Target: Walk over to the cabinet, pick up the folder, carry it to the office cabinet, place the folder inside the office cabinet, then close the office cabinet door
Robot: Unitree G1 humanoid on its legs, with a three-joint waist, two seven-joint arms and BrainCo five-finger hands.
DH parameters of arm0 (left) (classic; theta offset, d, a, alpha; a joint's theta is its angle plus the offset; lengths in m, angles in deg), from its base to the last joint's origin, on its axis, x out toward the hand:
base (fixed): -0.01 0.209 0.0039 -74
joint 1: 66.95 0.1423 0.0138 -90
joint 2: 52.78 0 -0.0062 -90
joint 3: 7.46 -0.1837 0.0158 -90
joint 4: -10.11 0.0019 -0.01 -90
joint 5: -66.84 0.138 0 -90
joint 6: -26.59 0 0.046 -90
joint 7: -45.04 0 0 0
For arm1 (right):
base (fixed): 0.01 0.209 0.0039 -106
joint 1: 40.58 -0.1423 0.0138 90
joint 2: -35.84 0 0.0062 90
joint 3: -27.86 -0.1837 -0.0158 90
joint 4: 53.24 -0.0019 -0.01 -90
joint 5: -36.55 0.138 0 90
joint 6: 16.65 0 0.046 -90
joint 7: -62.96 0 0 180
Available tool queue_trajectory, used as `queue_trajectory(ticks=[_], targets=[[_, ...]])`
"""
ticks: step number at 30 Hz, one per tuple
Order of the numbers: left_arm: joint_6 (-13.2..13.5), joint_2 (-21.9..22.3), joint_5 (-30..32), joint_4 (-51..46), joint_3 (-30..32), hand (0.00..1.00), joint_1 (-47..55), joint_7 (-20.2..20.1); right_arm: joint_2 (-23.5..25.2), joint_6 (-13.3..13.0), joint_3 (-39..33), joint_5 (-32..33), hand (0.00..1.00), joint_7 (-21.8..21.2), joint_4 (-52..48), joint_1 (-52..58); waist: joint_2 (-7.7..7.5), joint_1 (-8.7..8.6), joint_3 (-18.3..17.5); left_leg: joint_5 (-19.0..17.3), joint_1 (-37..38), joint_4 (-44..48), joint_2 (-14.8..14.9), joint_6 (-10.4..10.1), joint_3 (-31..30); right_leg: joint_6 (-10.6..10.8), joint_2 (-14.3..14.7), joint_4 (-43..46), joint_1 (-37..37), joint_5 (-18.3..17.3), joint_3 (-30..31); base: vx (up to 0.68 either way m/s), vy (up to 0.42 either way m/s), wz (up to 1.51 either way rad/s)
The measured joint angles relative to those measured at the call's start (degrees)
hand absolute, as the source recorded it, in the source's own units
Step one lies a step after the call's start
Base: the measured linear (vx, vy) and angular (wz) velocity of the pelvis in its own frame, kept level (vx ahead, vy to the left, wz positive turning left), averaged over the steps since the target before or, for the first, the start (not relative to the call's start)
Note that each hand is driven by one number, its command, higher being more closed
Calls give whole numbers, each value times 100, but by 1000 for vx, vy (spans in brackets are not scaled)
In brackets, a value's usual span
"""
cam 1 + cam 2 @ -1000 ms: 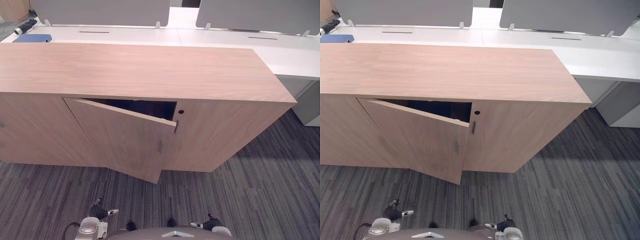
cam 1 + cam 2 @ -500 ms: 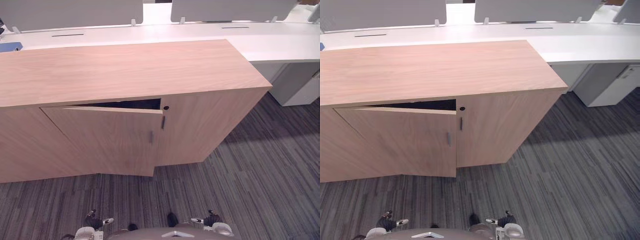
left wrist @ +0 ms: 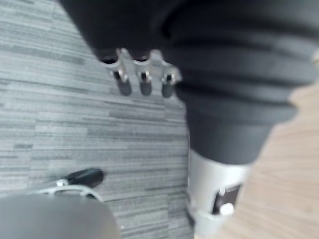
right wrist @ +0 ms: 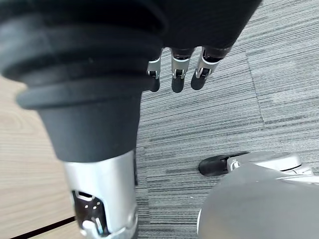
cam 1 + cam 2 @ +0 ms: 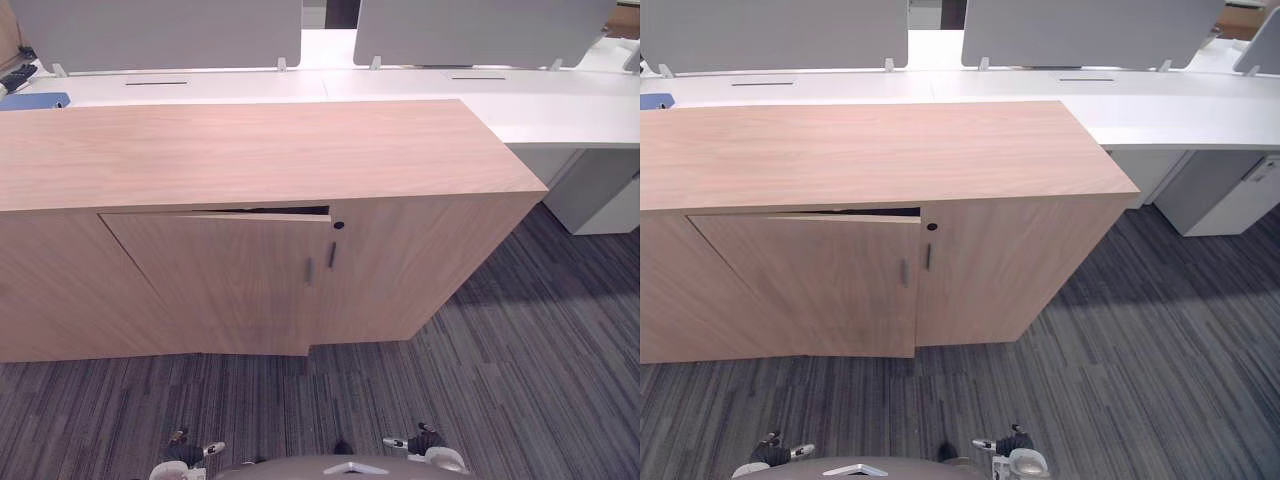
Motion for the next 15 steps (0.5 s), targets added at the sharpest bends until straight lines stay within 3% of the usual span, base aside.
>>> queue_trajectory(ticks=[15], targets=[[-34, -10, 1, 2, -6, 0, 88, 8, -1, 0, 12, -1, 0, 0, 98, 7, -40, 91, -153, 115, 80, -195, -84, 45, -67, -7, -67, 0, 25, -40, -124, -19, -24, 2]])
